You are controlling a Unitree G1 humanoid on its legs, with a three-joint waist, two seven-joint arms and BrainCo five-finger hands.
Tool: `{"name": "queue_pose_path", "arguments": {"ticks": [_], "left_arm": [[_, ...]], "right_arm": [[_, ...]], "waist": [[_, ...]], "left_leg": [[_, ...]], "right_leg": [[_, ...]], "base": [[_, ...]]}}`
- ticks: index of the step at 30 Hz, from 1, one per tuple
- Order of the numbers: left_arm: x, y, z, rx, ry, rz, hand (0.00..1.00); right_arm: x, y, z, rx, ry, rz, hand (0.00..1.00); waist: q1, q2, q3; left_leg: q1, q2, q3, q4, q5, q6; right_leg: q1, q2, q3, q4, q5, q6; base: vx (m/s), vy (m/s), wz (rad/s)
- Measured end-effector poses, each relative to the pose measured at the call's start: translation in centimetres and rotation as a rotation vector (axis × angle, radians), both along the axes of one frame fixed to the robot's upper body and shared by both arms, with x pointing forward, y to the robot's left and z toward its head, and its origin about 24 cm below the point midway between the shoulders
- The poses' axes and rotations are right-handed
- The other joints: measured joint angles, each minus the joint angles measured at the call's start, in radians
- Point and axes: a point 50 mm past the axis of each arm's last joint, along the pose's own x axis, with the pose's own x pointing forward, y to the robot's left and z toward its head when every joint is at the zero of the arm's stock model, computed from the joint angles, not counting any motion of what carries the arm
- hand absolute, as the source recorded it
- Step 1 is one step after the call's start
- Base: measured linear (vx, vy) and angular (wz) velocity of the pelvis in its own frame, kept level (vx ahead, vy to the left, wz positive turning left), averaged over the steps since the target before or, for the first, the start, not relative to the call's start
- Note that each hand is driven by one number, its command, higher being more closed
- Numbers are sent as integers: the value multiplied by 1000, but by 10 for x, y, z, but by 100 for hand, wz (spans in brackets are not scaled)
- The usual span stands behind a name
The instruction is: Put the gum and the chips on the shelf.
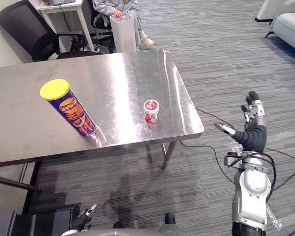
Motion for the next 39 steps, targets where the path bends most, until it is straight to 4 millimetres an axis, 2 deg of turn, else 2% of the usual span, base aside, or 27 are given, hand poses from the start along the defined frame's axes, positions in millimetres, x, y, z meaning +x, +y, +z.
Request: {"name": "queue_pose_path", "arguments": {"ticks": [5,10,13,23,27,39], "left_arm": [[5,0,1,15,-8,-62,0],[7,0,2,20,-10,-76,0],[9,-1,2,26,-10,-96,0],[10,-2,2,28,-7,-102,0],[13,-3,2,27,-7,-106,0],[17,-2,3,35,-20,-105,0]], "right_arm": [[9,16,-7,-10,39,92,0],[27,32,-23,18,109,165,0],[37,44,-25,22,119,215,0],[64,61,-41,58,214,251,0],[71,68,-43,70,228,265,0],[93,90,-51,117,283,289,0]], "waist": [[10,-1,1],[19,-3,0],[25,-3,0],[29,-4,0],[45,-4,0],[49,-7,21]], "left_leg": [[-15,-7,-23,0,6,8],[-14,-11,-51,0,10,12],[-15,-13,-51,0,11,13],[-27,-19,-76,0,22,19],[-27,-18,-77,0,24,19],[-27,-19,-92,0,26,18]], "right_leg": [[1,-9,-26,0,0,0],[15,-13,-57,1,0,0],[15,-15,-58,1,0,0],[17,-18,-84,-1,0,0],[17,-17,-85,-1,0,0],[33,-17,-100,-16,1,0]], "base": [[-17,-23,14],[-15,-22,14],[-19,-17,3],[-13,-17,6],[-5,-7,1],[-1,-13,3]]}}
